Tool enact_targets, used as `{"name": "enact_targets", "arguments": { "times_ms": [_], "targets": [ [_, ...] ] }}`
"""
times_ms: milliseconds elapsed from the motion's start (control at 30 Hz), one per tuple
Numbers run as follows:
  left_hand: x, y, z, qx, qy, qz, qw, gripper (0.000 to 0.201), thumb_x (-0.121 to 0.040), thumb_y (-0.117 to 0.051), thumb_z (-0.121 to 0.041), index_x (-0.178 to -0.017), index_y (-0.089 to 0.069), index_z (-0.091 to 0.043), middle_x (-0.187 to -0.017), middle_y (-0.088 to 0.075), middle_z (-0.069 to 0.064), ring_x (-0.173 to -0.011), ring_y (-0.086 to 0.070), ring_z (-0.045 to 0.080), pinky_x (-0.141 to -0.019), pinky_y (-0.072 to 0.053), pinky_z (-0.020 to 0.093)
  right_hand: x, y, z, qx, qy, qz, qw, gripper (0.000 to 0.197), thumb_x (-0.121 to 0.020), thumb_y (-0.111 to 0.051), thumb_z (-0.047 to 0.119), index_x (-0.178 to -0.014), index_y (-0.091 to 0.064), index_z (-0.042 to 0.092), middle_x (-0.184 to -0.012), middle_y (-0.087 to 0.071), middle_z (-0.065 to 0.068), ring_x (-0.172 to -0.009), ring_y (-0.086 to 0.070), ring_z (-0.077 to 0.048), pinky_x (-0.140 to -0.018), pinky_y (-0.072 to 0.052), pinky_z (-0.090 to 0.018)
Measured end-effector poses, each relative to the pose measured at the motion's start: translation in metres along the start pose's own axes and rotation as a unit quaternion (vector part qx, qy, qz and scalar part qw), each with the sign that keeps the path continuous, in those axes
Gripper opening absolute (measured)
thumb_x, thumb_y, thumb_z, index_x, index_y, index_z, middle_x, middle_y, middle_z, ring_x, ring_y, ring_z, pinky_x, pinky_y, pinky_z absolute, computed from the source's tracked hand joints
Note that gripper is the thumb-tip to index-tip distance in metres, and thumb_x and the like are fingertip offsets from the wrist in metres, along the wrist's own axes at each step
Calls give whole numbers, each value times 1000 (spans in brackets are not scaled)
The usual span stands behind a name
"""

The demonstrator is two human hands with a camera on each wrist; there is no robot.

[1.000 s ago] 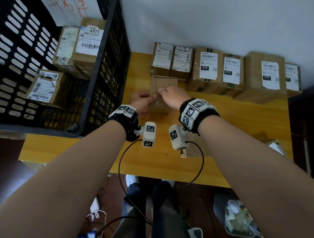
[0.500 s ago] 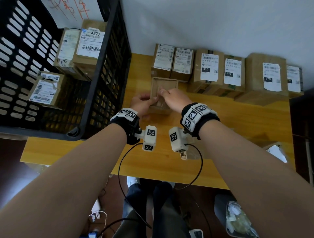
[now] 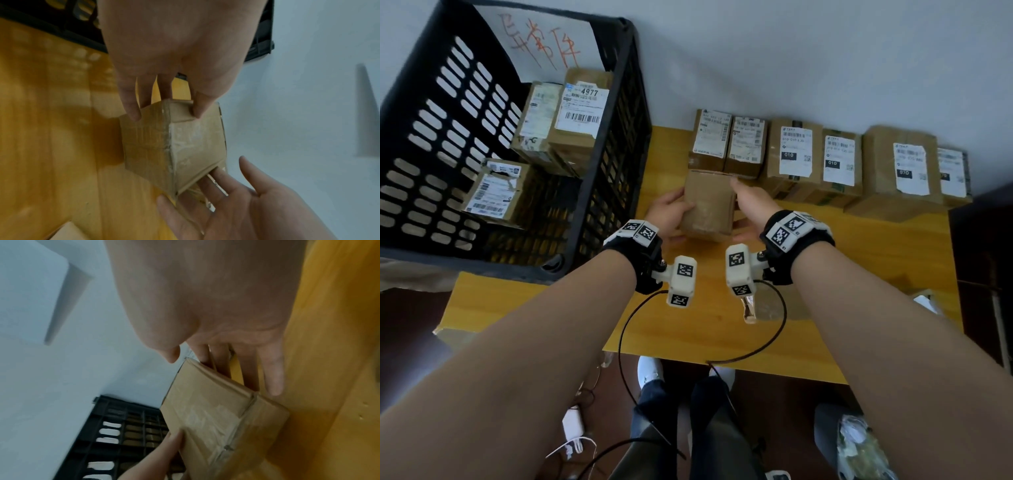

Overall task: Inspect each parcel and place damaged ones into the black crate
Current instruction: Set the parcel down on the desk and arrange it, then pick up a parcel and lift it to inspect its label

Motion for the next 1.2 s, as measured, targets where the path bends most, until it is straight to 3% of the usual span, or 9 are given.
{"name": "enact_targets", "arguments": {
  "times_ms": [133, 267, 367, 433, 567, 667, 833, 1000, 1200],
  "targets": [
    [22, 7, -43, 36, -25, -5, 999, 37, -105, -55, -36, -141, -59, -29, -130, -65, 7, -118, -64, 31, -94, -58, 52, 23, 20, 43, 32, 68, -38, 996, 68, -105, -37, 58, -153, -44, 10, -149, -53, -9, -132, -54, -34, -109, -47, -51],
    [48, 17, -88, 70, -49, -15, 996, 27, -104, -52, -37, -123, -68, -26, -117, -70, 6, -108, -68, 28, -71, -60, 40, 42, 36, 79, -6, 93, -49, 994, 62, -94, -43, 64, -130, -62, 18, -125, -67, -6, -108, -68, -37, -84, -61, -59],
    [65, 23, -117, 85, -59, -21, 994, 30, -100, -57, -41, -121, -72, -26, -116, -74, 5, -105, -70, 29, -62, -60, 38, 74, 39, 109, -47, 116, -46, 991, 48, -98, -40, 56, -110, -65, 17, -112, -70, -10, -105, -69, -37, -88, -58, -61],
    [75, 26, -135, 91, -87, -25, 992, 29, -98, -61, -39, -119, -75, -24, -112, -76, 4, -102, -71, 27, -65, -61, 41, 89, 41, 126, -52, 135, -54, 988, 46, -98, -39, 53, -101, -63, 14, -112, -68, -15, -108, -67, -40, -93, -56, -62],
    [93, 33, -164, 90, -151, -37, 984, 30, -99, -66, -33, -124, -72, -16, -115, -76, 7, -100, -70, 22, -86, -59, 39, 104, 48, 146, -60, 159, -75, 983, 60, -85, -48, 61, -112, -65, 10, -113, -69, -17, -103, -68, -40, -88, -58, -63],
    [105, 36, -175, 97, -157, -24, 982, 31, -99, -68, -32, -124, -70, -15, -115, -76, 7, -102, -72, 23, -87, -61, 40, 117, 50, 155, -92, 167, -66, 980, 36, -95, -54, 39, -109, -64, 7, -105, -68, -15, -97, -69, -37, -87, -59, -60],
    [107, 41, -176, 81, -143, -33, 986, 118, -56, -95, -58, -152, -44, -11, -131, -68, 13, -114, -69, 32, -100, -57, 52, 126, 60, 154, -134, 153, -54, 978, 19, -97, -50, 13, -110, -60, 6, -99, -59, -17, -92, -64, -38, -82, -61, -58],
    [125, 29, -191, 75, -174, -4, 982, 30, -93, -77, -21, -121, -69, -15, -109, -79, 6, -105, -76, 26, -94, -60, 47, 127, 78, 145, -116, 171, -75, 976, 35, -98, -52, 11, -132, -50, 19, -120, -57, -9, -111, -60, -31, -84, -60, -61],
    [124, 16, -193, 89, -189, -8, 978, 22, -102, -63, -15, -119, -68, -28, -104, -80, 0, -94, -75, 15, -74, -60, 34, 112, 83, 129, -87, 158, -37, 983, 27, -100, -55, 30, -124, -63, 19, -123, -63, -6, -114, -61, -33, -84, -61, -58]
  ]
}}
Point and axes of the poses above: each hand's wrist, its own x-axis away from the middle knuckle, its own y-axis out of the back of the hand, z = x × y, the point moved 9 cm from there along -x, towards the middle knuckle
